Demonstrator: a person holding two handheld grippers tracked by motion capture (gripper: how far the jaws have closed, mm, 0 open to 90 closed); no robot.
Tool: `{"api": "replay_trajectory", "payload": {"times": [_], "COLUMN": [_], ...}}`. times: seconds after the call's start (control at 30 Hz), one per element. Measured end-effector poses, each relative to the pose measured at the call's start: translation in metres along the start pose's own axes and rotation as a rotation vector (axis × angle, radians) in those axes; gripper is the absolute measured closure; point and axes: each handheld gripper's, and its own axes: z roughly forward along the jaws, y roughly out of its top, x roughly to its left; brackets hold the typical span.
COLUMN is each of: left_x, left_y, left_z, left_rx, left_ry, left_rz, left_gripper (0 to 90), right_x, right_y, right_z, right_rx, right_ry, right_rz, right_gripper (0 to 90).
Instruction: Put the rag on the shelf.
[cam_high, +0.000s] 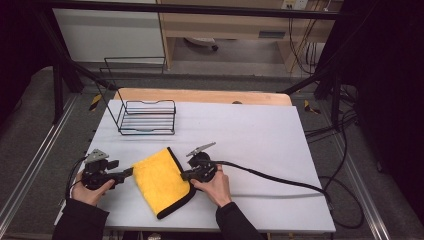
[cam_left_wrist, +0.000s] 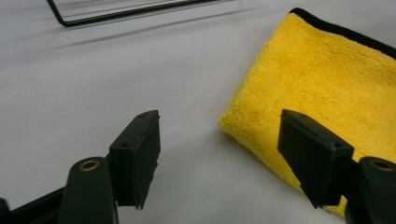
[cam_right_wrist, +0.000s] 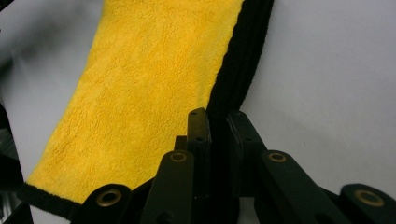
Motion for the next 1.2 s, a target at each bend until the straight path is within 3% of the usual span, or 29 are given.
{"api": "replay_trajectory", "payload": {"times": [0.2,0.47,0.6,0.67,0.77,0.83,1.0,1.1,1.2], "left_x": [-0.013,-0.018,-0.018,-0.019,-0.019,-0.018,-0.018,-0.021,-0.023], "left_y": [0.009,0.014,0.012,0.012,0.012,0.012,0.011,0.011,0.010], "left_z": [0.016,0.036,0.039,0.040,0.041,0.041,0.042,0.042,0.042], "left_rx": [0.008,0.057,0.076,0.083,0.090,0.092,0.093,0.094,0.091], "left_ry": [-0.019,-0.030,-0.040,-0.032,-0.035,-0.038,-0.039,-0.026,-0.013], "left_rz": [-0.002,-0.030,-0.033,-0.031,-0.043,-0.052,-0.049,-0.026,-0.013], "left_gripper": [37.9,53.8,61.2,63.3,64.1,65.2,65.6,65.4,65.3], "right_x": [0.005,0.004,0.002,-0.003,-0.009,-0.021,-0.032,-0.037,-0.040], "right_y": [-0.021,-0.026,-0.023,-0.015,-0.005,0.010,0.029,0.042,0.045], "right_z": [-0.009,-0.007,-0.009,-0.012,-0.013,-0.009,0.008,0.025,0.033], "right_rx": [-0.034,-0.042,-0.041,-0.087,-0.130,-0.170,-0.154,-0.118,-0.102], "right_ry": [-0.033,-0.049,-0.050,-0.048,-0.038,-0.051,-0.068,-0.059,-0.063], "right_rz": [0.034,0.001,-0.045,-0.079,-0.084,-0.078,-0.087,-0.070,-0.070], "right_gripper": [80.3,76.7,66.5,57.7,52.2,43.6,42.8,47.4,50.9]}}
